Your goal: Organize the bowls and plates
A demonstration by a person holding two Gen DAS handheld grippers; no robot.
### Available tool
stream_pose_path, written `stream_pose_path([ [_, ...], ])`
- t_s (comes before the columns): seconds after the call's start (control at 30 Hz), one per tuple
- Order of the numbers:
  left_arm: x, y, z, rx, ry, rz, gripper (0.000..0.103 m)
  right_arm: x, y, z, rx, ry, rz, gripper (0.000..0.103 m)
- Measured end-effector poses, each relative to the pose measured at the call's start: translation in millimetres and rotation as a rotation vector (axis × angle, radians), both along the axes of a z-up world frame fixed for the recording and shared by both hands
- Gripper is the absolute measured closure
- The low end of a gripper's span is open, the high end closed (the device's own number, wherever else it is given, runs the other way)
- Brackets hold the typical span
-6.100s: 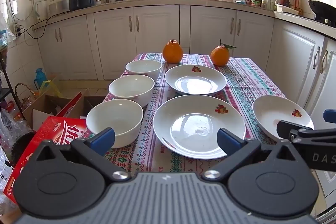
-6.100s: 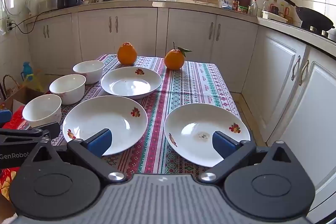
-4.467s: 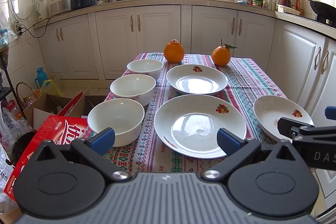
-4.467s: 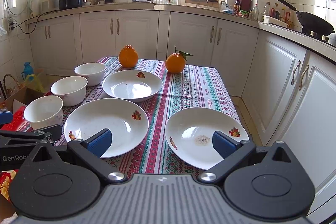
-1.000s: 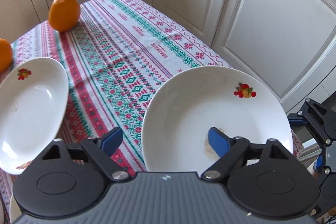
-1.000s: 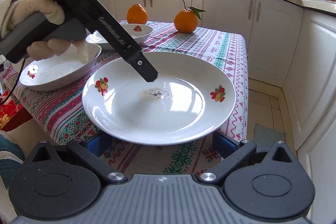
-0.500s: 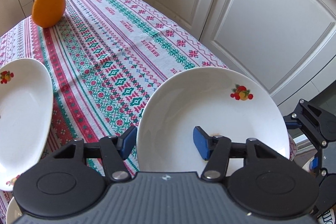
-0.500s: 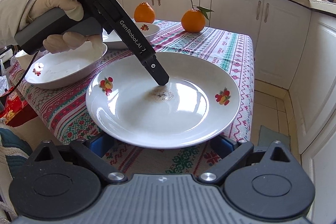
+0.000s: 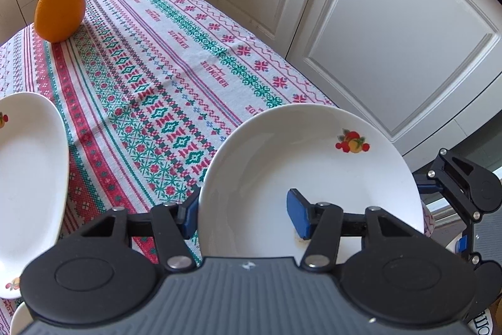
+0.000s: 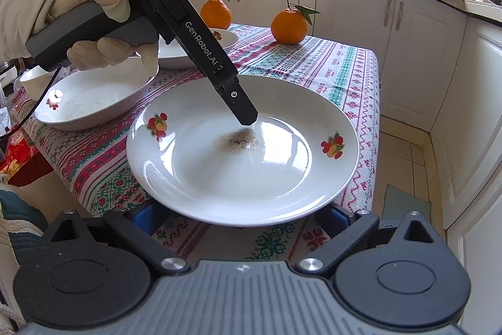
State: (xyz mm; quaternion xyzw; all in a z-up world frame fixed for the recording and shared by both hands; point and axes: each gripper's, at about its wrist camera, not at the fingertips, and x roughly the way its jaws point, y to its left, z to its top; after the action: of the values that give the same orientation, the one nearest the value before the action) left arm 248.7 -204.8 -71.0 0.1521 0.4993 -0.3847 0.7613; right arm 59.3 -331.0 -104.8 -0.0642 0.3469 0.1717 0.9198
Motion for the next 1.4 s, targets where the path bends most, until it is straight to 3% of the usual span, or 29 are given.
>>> stream_pose_path([
  [0.27, 4.2, 2.1, 9.7, -0.008, -0.033, 0.015, 0.048, 7.4, 1.2, 5.9, -0.053, 0.003, 0.027, 0.003],
  [0.63, 43.1, -2.0, 17.1, -0.014, -0.067, 0.059, 0.048, 40.4, -6.4, 11.8, -0.079, -0.017, 0.069, 0.003],
  [1.07, 85.7, -16.0, 6.9, -0.011, -0.073, 0.068, 0.048, 70.0, -16.6, 1.6, -0.084, -0.004, 0.068, 0.003],
  [1.4, 97.6, -19.9, 0.2, -0.004, -0.084, 0.07, 0.048, 78.8, -21.0, -2.5, -0.073, 0.002, 0.056, 0.003],
])
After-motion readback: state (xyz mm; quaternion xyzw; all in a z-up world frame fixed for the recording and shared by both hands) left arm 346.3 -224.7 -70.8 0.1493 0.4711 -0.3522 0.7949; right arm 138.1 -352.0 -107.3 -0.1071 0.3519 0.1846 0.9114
